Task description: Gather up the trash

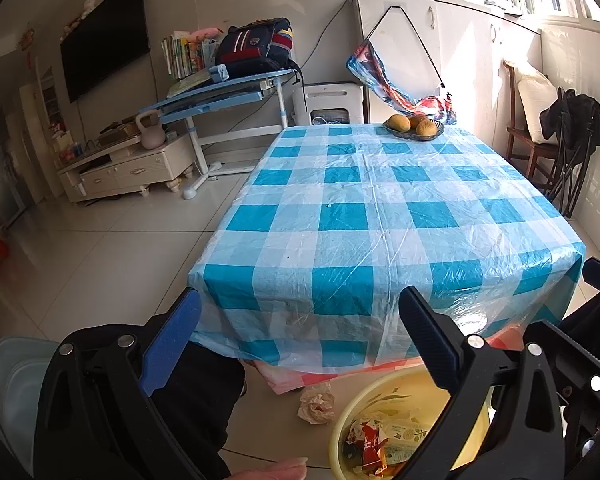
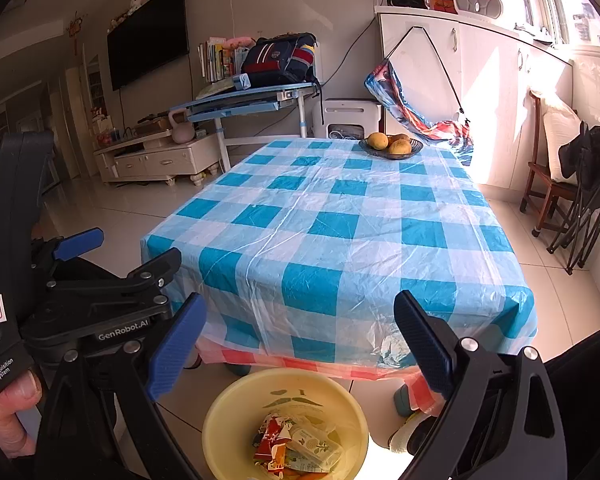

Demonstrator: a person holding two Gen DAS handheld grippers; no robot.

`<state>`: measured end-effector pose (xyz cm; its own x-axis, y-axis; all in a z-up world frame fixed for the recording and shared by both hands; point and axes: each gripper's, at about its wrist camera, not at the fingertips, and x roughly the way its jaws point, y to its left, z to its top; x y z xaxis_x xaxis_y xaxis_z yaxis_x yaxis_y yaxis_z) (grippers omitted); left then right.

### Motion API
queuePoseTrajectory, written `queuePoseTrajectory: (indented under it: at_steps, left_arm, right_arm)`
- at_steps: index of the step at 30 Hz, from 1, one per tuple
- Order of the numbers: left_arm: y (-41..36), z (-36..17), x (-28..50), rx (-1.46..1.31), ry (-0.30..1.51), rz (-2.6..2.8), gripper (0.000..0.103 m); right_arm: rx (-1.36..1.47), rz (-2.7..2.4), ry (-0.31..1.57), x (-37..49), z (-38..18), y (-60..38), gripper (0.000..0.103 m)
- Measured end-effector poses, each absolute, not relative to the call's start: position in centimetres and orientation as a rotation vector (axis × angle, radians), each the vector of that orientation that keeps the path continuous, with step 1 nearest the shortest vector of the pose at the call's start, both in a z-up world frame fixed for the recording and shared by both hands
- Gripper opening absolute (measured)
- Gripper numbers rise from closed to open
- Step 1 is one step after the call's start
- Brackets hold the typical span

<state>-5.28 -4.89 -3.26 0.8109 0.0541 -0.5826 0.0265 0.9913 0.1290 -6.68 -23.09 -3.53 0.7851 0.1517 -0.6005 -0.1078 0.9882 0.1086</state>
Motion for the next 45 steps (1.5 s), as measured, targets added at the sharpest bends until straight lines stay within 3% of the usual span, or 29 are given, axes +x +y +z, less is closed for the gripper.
queuePoseTrajectory:
  at_steps: [33,45]
  left_arm:
    - [-5.0,-2.6,-4.9,0.11,0.636,-0.006,0.096]
    - [-2.0,-1.5,-4.1,0.039,0.65,0.068,0.096]
  right_arm:
    - [0.006,0.013,0.678,-5.8,-3.6,-23.6,0.093]
    - [-0.061,-0.024,0.689,-4.7,-0.3,-21.7,0.096]
